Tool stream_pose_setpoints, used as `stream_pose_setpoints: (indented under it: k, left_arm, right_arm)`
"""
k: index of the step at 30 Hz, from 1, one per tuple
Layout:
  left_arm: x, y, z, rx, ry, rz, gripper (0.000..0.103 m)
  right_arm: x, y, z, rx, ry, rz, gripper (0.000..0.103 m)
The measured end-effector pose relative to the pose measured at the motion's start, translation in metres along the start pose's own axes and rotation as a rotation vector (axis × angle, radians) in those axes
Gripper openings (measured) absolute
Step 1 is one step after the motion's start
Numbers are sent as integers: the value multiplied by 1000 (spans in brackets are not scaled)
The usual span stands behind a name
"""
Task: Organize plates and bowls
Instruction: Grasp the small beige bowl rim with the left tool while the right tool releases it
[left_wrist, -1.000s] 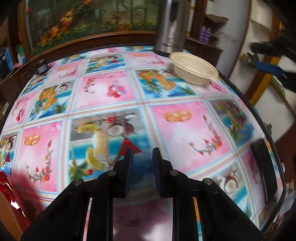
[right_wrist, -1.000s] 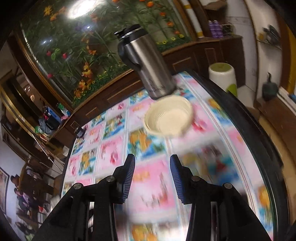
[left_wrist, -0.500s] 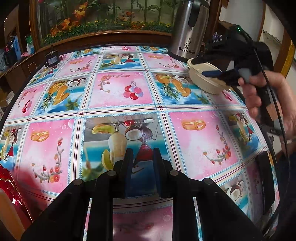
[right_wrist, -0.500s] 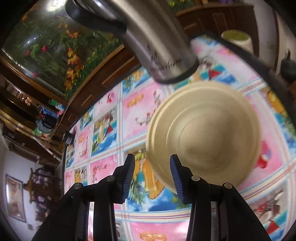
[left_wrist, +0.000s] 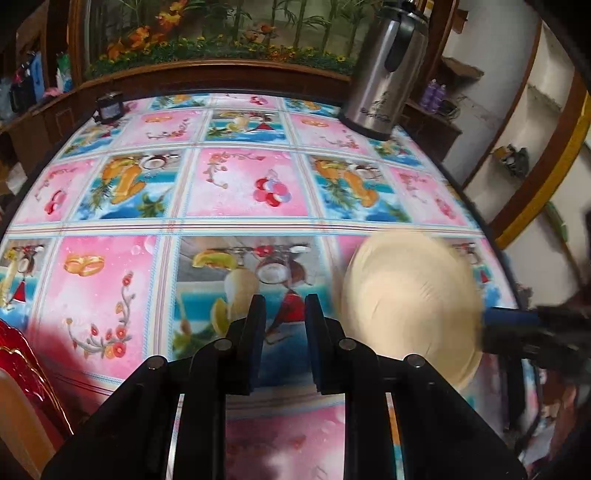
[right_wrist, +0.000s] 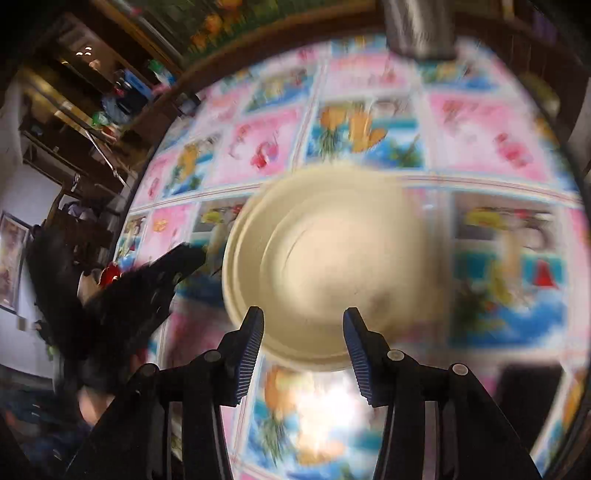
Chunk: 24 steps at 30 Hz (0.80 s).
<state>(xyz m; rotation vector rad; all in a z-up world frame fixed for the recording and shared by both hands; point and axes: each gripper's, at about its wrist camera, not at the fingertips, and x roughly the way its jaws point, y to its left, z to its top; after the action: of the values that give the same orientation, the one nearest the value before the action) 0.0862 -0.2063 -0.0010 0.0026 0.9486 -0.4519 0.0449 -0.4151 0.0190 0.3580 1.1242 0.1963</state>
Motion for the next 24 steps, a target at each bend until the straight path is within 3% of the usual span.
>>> stream_pose_setpoints:
  k: [2, 5, 7, 10, 17, 20, 22, 24]
  left_arm:
    - [-7, -2, 0, 16, -3, -15, 18]
    - [-10, -2, -1, 31, 59, -113, 18]
    - [-12, 1, -3, 22, 90, -167, 18]
    - [-14, 1, -8, 30, 98, -201, 18]
    - [-17, 0, -30, 26, 157, -281, 18]
    - [-15, -5, -34, 63, 165, -253, 18]
    - [-9, -6, -36, 68, 190, -263, 18]
    - [-4, -5, -37, 66, 208, -250, 18]
  right_arm:
    - [-35, 1, -25, 2, -120, 6, 47]
    - [-63, -2, -63, 31, -270, -169, 49]
    - [-64, -7, -81, 83, -302, -162, 48]
    - [-55, -24, -102, 211, -311, -24, 42]
    - [-36, -34, -96, 233, -280, 5, 41]
    - [-21, -35, -88, 236, -263, 6, 40]
    - [-9, -36, -87, 254, -240, 36, 14]
    - [-1, -32, -90, 263, -232, 58, 14]
